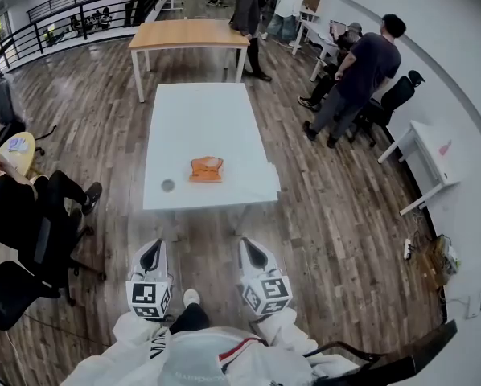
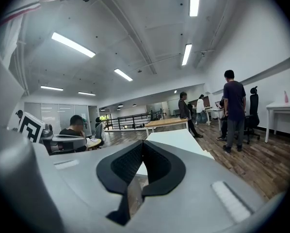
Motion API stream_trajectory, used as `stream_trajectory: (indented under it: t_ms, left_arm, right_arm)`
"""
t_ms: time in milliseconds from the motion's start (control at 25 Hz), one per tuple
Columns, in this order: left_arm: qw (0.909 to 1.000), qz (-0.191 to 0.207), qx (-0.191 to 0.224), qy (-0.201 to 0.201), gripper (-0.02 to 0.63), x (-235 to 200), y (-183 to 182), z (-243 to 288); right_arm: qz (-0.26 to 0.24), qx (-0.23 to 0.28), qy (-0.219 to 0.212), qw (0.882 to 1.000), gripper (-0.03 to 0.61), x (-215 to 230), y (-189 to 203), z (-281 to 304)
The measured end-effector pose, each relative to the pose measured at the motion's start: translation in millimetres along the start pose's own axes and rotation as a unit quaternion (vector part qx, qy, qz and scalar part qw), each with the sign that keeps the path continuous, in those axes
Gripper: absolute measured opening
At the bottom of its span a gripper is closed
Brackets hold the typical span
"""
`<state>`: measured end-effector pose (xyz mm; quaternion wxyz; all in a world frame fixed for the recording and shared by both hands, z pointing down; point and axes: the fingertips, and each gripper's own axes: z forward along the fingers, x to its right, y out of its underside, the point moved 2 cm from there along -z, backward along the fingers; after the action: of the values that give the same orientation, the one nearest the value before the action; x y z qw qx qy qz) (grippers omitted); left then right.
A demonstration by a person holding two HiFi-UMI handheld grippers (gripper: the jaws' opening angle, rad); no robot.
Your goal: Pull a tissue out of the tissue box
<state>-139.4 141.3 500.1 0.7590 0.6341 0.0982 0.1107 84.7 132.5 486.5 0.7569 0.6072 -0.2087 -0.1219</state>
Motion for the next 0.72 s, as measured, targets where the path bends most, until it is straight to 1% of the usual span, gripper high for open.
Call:
stream_trajectory:
  t_ms: [160,360,720]
  left_arm:
    - [1.0,-0.004,-0.004,0.003,0.0,-5,1,8]
    - [0.9999,0.0,-0.005,0.012,0.0,-15,-2,22]
    - [0.9999,0.005,-0.003,0.011,0.0,-38,-10,45]
  right_arm:
    - [0.001,-0.006,0.001,1.0,0.002,0,0,11]
    - [0.001,-0.004,0.007,1.0,0.002,2,-4,26]
    - [-0.001,-0.004,0.022,1.0,0.002,11,-9,47]
